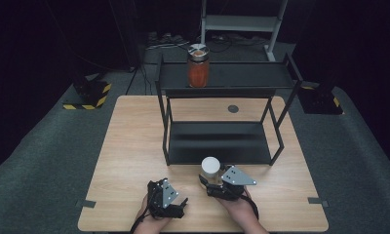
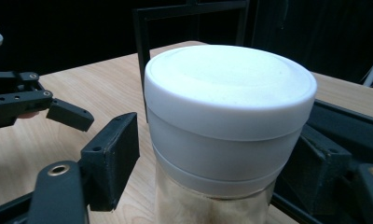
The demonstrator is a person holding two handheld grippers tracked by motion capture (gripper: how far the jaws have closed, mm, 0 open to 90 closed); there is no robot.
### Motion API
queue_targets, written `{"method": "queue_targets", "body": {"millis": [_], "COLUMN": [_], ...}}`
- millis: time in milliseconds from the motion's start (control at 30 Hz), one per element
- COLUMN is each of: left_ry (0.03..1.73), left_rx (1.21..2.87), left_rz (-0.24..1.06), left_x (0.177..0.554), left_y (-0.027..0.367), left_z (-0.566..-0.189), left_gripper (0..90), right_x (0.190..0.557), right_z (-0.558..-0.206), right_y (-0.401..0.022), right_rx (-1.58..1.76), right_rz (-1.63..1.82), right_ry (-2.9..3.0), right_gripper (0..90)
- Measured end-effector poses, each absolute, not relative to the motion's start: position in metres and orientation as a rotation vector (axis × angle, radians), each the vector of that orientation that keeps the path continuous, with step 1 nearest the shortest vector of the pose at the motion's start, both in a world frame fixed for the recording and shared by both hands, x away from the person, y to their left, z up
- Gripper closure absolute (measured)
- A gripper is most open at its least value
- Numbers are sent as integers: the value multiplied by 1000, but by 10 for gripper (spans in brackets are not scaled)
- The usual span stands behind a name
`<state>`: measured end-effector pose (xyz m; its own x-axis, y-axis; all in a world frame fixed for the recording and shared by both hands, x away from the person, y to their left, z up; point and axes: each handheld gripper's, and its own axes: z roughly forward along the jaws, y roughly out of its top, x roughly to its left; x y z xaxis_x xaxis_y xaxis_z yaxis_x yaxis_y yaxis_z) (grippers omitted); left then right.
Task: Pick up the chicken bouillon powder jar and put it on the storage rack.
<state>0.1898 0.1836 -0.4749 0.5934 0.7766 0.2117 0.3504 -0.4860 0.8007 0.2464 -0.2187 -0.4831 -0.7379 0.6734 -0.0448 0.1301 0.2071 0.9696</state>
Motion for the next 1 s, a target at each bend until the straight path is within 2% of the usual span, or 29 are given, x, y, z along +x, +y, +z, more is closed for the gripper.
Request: {"method": "queue_targets", "body": {"millis": [233, 1000], "left_ry": [884, 887], "left_rx": [2091, 2080], "left_rz": [738, 721], "left_x": [190, 191], "left_y": [183, 186], "left_z": [-475, -475], "left_gripper": [12, 12], "right_x": [249, 247], "right_z": [-490, -489], "right_y": [-225, -223], "right_rx": [764, 750], "right_rz": [1603, 1591], "right_ry": [1997, 1994], "right_gripper": [331, 338]}}
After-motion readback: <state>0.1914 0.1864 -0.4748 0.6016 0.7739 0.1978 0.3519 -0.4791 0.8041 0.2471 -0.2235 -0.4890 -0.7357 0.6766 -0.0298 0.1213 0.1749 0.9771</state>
